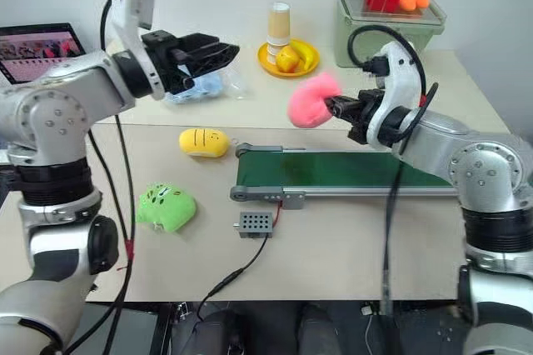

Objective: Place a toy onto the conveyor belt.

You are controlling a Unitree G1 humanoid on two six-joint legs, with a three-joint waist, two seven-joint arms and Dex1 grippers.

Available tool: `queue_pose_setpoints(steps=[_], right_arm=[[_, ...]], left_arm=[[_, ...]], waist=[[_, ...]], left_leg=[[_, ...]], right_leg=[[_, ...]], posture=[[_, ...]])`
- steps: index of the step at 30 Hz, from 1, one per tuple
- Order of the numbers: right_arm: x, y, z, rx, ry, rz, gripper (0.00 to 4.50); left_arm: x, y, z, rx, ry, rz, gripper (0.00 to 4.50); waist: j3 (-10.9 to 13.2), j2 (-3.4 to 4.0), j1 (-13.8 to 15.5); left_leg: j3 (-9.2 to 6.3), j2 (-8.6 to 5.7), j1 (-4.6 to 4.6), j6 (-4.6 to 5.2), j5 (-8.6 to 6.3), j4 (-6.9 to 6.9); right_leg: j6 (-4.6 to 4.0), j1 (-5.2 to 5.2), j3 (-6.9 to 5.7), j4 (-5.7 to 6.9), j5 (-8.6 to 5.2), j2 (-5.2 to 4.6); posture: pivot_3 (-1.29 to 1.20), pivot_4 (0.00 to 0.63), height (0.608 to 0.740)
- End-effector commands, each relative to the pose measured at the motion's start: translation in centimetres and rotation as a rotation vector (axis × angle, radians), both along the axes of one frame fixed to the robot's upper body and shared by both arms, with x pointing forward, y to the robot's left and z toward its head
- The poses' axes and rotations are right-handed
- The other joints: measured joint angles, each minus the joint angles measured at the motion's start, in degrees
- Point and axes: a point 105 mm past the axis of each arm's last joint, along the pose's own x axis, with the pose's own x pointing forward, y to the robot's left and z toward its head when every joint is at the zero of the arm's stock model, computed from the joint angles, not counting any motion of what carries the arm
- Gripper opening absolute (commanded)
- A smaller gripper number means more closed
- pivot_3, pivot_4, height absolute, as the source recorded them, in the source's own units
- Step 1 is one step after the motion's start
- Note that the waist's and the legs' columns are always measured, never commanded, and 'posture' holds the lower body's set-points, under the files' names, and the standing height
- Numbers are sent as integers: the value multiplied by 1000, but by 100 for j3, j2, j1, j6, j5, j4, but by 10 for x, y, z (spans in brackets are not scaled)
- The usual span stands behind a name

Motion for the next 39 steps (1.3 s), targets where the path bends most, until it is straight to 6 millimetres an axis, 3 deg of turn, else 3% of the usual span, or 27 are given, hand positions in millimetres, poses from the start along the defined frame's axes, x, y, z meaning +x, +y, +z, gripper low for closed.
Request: queue_pose_setpoints(steps=[1,5,8,12,19,24,30,39], right_arm=[[-14,17,16,-295,-299,148,0],[-26,36,13,-543,-509,284,0],[-37,52,3,-824,-735,398,0],[-41,55,-15,-1000,-900,468,0],[-36,45,-43,-1100,-1005,490,0],[-30,38,-50,-1112,-1032,458,0],[-28,37,-59,-1080,-1008,460,0],[-37,40,-71,-995,-873,527,0]], left_arm=[[-14,2,-4,99,-10,-68,3067],[-21,3,-19,186,24,-113,3067],[-19,1,-21,185,35,-118,3067],[-16,5,-24,202,53,-100,3067],[-29,12,-41,300,107,-168,3067],[-43,20,-57,405,117,-223,3067],[-51,20,-61,428,118,-264,3067],[-46,18,-60,423,104,-257,3067]], waist=[[0,0,-7],[0,0,-17],[0,0,5],[1,0,7],[1,-1,-46],[2,0,-83],[2,1,-77],[2,1,-80]], left_leg=[[0,0,1,0,0,0],[2,2,3,-2,1,3],[1,1,0,-3,1,8],[1,-1,-1,-3,1,9],[10,0,8,-9,4,10],[12,2,12,-10,5,10],[12,0,17,-11,5,10],[11,-1,19,-11,5,11]], right_leg=[[1,0,0,0,0,0],[5,1,1,2,-3,-1],[8,1,0,1,-5,-3],[50,0,0,3,-31,-5],[47,2,1,4,-33,-6],[45,3,3,5,-35,-6],[42,3,8,3,-40,-6],[38,5,9,5,-38,-6]], posture=[[0,150,734],[0,150,734],[0,150,734],[0,150,734],[0,150,734],[0,150,734],[0,150,734],[0,150,734]])
